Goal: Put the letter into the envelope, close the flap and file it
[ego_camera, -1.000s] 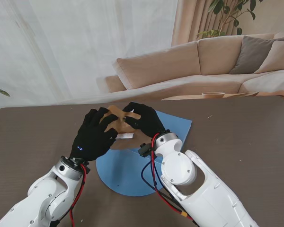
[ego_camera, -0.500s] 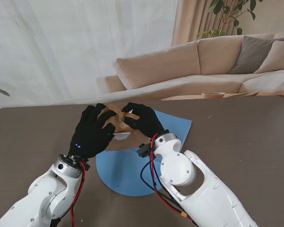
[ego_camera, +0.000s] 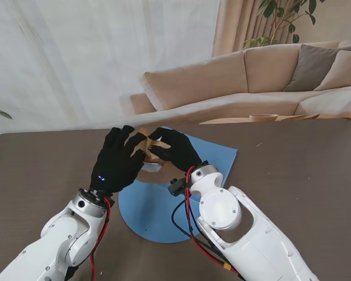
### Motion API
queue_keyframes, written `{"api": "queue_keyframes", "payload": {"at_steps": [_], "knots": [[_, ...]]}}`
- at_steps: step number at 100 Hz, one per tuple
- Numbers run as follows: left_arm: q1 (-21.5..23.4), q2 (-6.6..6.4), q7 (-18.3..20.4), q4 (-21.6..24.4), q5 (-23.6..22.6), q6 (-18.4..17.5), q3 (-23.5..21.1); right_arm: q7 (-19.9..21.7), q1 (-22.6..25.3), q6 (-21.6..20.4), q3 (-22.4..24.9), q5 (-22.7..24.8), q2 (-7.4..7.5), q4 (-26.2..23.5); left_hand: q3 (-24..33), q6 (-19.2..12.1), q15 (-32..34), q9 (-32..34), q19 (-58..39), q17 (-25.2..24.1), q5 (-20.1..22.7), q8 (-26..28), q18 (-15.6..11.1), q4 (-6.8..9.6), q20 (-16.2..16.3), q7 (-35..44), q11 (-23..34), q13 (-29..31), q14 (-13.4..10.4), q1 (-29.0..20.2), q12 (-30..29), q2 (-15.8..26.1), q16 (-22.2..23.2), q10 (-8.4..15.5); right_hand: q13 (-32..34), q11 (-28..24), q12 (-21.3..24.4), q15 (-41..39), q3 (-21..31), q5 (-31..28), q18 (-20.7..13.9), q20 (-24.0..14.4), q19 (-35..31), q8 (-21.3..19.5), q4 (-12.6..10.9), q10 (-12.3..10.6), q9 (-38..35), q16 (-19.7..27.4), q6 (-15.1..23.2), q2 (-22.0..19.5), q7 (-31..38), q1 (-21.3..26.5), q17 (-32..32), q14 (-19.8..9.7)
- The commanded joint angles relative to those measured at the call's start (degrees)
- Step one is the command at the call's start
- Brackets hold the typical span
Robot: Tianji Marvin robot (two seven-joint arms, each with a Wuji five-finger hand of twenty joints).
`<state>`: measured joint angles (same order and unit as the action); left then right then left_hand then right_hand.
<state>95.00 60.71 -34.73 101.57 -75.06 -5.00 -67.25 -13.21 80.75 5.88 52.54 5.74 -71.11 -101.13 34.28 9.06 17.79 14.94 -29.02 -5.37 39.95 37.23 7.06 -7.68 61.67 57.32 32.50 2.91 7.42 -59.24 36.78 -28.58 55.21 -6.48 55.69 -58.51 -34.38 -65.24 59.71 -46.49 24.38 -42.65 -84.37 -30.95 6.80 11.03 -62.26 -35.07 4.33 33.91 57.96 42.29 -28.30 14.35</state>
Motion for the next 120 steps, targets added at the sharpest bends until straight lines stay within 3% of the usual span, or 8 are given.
{"api": "queue_keyframes", "payload": {"at_steps": [1,23,33,48,63,82,120], "knots": [[0.1,0.21,1.3,-0.1,-0.2,0.3,0.3,0.9,0.3,-0.1,-0.1,-0.1,-0.29,-0.7,2.1,-0.4,0.2,-0.6,-0.3,-0.5,1.7,-0.4,0.8,-0.8,-0.3,0.0,0.9,-0.9,0.6,-0.2,0.8,-2.8,0.5,0.4,1.9,-1.5,-0.4,-1.3,1.0,-1.9,1.0,-1.2,-2.2,-1.9,-1.1,0.5,-1.4,-0.7,3.5,-0.3,2.3,0.9,-0.4,0.8],[0.5,0.39,0.9,0.0,0.7,-0.9,-0.1,0.8,0.7,0.3,0.3,0.1,-0.25,-0.8,1.5,-0.3,0.5,-0.8,-0.3,-0.5,1.1,-0.9,0.7,-0.82,-0.6,-1.5,0.4,-0.8,0.4,0.5,0.5,-1.7,0.4,0.8,2.0,-1.4,-0.5,-1.4,1.1,-1.9,1.0,-1.2,-2.3,-2.1,-1.1,0.5,-1.3,-0.7,3.4,-0.3,2.2,1.0,-0.6,0.8],[1.2,0.44,0.5,0.5,1.2,-2.8,-1.1,0.7,0.7,0.7,0.6,-0.3,-0.31,-0.8,1.0,-2.8,1.0,-0.7,-0.8,-0.5,1.3,-5.2,0.7,-0.56,-0.6,-7.4,0.3,-0.7,0.4,0.3,0.3,-1.6,0.3,0.9,2.0,-1.4,-0.5,-1.4,1.0,-1.9,1.1,-1.2,-2.3,-2.1,-1.1,0.6,-1.3,-0.7,3.5,-0.3,2.2,1.0,-0.6,0.8],[2.2,0.54,-0.1,1.0,2.0,-5.7,-2.3,0.5,0.8,1.4,1.0,-2.0,-0.52,-0.9,0.9,-7.5,1.4,-0.5,-1.1,-0.3,1.0,-5.6,0.6,-0.65,-0.7,-8.5,0.2,-0.5,0.2,0.5,0.2,-2.1,0.1,1.2,2.2,-1.6,-0.6,-1.5,1.3,-1.7,1.2,-1.3,-2.5,-2.4,-1.2,0.6,-1.3,-0.7,2.9,-0.4,2.5,1.1,-0.8,0.9],[2.6,0.53,-0.9,1.1,2.2,-7.3,-2.6,1.0,0.8,2.2,1.3,-4.7,-0.72,-1.2,0.9,-9.0,1.7,-0.1,-1.3,-0.3,2.5,-7.0,0.6,-0.78,-1.1,-9.3,0.2,-0.4,0.3,0.7,0.0,-2.4,-0.1,1.5,2.9,-2.4,-1.2,-2.1,1.9,-0.8,1.9,-1.8,-3.6,-4.0,-1.6,0.6,-0.9,-0.9,1.8,-0.7,3.5,1.3,-1.8,1.3],[1.7,0.41,-2.2,0.4,1.5,-7.5,-2.0,1.2,0.8,2.7,1.4,-7.4,-0.97,-1.5,1.2,-8.9,2.1,-0.3,-1.6,-0.2,2.1,-5.6,0.6,-0.97,-1.5,-6.9,0.4,-0.5,0.1,1.7,0.1,-3.0,-0.4,1.7,3.6,-2.8,-1.5,-2.2,1.9,-0.4,2.3,-1.9,-3.7,-4.6,-1.8,0.8,-1.0,-0.9,1.1,-0.9,4.0,1.6,-2.4,1.5],[-0.6,0.57,-3.9,-1.0,1.2,-4.1,0.6,1.8,0.6,2.3,0.9,-8.1,-0.94,-1.3,2.5,-3.2,2.6,-0.7,-1.3,-0.6,0.8,-2.2,0.6,-0.83,-2.0,0.2,1.7,-0.7,0.3,1.2,1.0,-2.5,-0.1,1.0,3.8,-2.8,-1.7,-2.2,1.9,-0.3,2.5,-2.0,-3.7,-4.8,-1.9,0.9,-1.1,-0.8,0.8,-0.9,4.2,1.6,-2.5,1.5]]}}
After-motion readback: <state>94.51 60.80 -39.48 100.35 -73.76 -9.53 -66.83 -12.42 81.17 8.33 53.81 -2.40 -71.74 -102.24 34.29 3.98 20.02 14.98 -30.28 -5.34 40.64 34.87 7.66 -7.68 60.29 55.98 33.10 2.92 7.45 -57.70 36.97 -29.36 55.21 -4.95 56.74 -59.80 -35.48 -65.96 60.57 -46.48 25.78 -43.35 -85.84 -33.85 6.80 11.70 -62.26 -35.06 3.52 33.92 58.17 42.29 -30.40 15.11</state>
